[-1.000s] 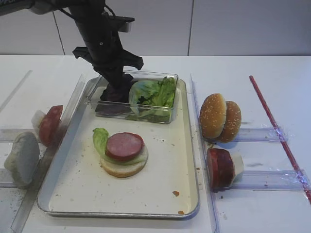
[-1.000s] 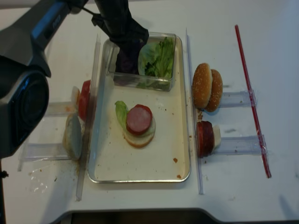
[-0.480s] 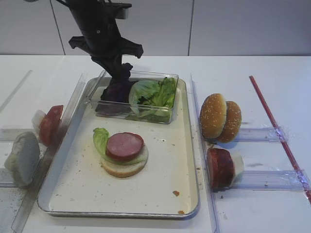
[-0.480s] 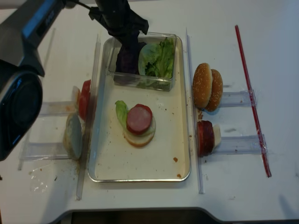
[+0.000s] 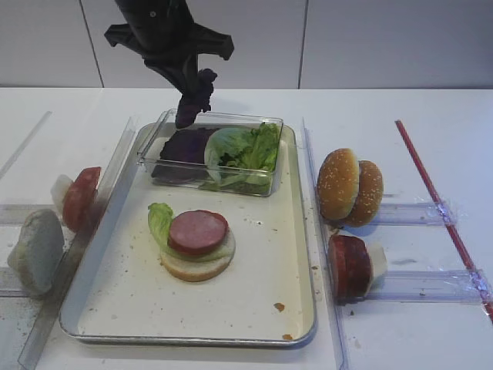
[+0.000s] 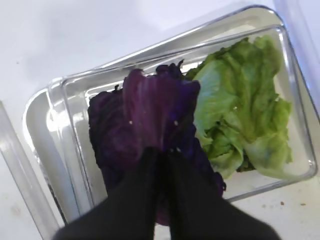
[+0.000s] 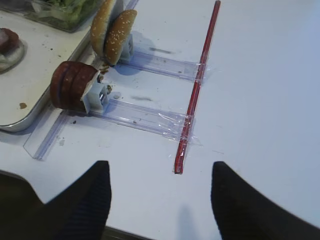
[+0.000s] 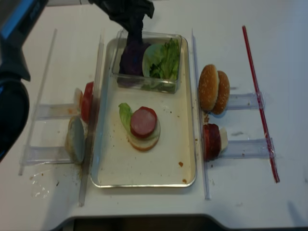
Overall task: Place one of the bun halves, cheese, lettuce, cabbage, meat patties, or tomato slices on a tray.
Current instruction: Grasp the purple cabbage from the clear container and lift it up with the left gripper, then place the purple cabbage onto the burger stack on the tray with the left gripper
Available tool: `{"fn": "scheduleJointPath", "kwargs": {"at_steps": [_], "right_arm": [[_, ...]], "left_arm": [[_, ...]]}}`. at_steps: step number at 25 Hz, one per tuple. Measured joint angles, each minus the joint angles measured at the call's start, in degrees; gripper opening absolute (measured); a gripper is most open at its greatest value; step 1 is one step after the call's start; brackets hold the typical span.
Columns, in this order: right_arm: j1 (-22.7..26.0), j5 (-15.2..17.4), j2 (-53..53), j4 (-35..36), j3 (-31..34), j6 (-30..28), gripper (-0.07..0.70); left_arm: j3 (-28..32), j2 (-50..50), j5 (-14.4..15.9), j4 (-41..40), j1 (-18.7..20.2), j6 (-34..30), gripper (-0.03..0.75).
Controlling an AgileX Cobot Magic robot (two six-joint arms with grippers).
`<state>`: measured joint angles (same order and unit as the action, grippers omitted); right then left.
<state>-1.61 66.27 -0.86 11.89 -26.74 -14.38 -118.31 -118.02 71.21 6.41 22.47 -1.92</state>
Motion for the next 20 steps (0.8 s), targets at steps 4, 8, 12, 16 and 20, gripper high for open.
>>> {"fn": "scheduleJointPath", "kwargs": {"at_steps": [4, 8, 12, 16, 20], "right_arm": [[0.00, 0.00, 0.00, 0.00, 0.00, 0.00, 0.455], [0.00, 0.00, 0.00, 0.00, 0.00, 0.00, 0.455], [0.00, 0.00, 0.00, 0.00, 0.00, 0.20, 0.455], [0.00, 0.00, 0.00, 0.00, 0.00, 0.24, 0.455], [0.00, 0.00, 0.00, 0.00, 0.00, 0.24, 0.455]], "left_arm": [[0.51, 2.40, 0.13, -0.75, 2.16, 1.23, 0.016], [5.28, 6.40, 0.24, -0.84, 2.85, 1.92, 0.016], [12.14, 11.20, 0.24, -0.98, 2.98, 2.64, 0.016], [18.32, 16.35, 0.32, -0.80, 3.30, 2.75, 0.016], [23.82, 20.78, 0.32, 0.38, 3.30, 2.78, 0.016]]}}
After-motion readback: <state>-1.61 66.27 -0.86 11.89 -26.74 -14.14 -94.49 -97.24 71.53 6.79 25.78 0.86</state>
